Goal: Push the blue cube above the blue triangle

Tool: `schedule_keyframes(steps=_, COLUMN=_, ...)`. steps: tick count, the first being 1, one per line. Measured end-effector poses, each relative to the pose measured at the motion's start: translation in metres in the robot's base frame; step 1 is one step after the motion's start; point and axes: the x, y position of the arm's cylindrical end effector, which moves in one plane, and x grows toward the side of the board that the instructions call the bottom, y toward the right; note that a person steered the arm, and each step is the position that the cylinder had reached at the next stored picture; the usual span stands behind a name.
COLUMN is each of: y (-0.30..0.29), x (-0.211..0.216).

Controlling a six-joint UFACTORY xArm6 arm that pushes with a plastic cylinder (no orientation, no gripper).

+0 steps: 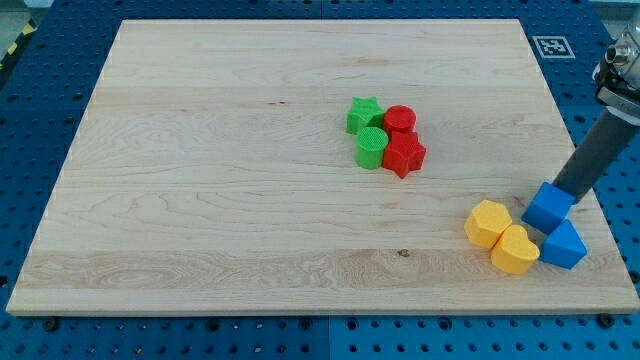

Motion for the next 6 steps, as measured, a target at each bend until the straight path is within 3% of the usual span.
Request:
schedule_keyframes(steps=1, y=-0.005, x=-0.009)
schedule_keyframes(steps=6, y=-0.009, x=0.026)
